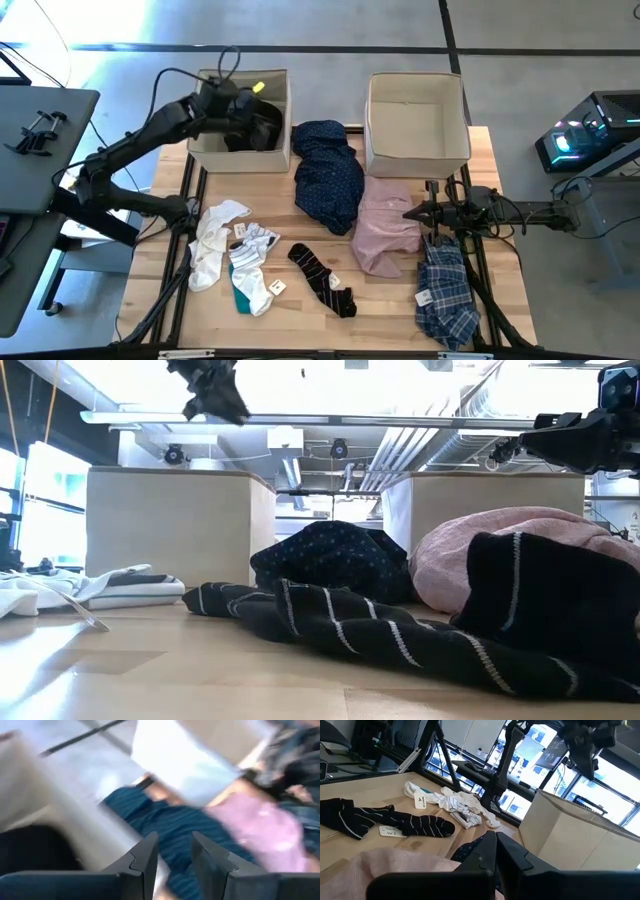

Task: Sort clothes
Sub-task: Put the dark blue polo shirt into the left laundry organizer

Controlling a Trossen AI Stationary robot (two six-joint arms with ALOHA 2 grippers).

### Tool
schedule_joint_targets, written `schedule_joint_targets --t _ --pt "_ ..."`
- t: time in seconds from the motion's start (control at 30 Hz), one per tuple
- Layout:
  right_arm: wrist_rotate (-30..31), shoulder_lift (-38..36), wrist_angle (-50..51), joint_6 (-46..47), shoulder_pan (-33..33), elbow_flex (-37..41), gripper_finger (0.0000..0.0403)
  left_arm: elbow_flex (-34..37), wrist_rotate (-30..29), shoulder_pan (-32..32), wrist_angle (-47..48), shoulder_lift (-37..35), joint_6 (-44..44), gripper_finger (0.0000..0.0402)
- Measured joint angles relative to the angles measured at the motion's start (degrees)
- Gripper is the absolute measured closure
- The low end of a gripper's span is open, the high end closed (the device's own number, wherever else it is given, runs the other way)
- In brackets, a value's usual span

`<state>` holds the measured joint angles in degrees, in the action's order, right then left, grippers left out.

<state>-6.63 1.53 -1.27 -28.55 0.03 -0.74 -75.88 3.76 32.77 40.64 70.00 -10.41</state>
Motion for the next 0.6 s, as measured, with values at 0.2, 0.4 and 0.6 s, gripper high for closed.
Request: schedule_joint_targets --t 0.2,0.4,0.6 --pt "0.0 0.0 0.0 0.0 0.0 0.0 0.0402 2.5 1.5 -7.7 -9.7 0.3 1.0 0.0299" --pt "-0.1 0.0 0.0 0.0 0.0 0.0 0.0402 3.0 1.1 -13.1 -14.9 2.1 6.3 0.0299" --pt "-0.1 0.0 0.0 0.0 0.0 0.0 0.0402 3.0 1.0 -17.7 -22.0 4.8 8.9 0.0299"
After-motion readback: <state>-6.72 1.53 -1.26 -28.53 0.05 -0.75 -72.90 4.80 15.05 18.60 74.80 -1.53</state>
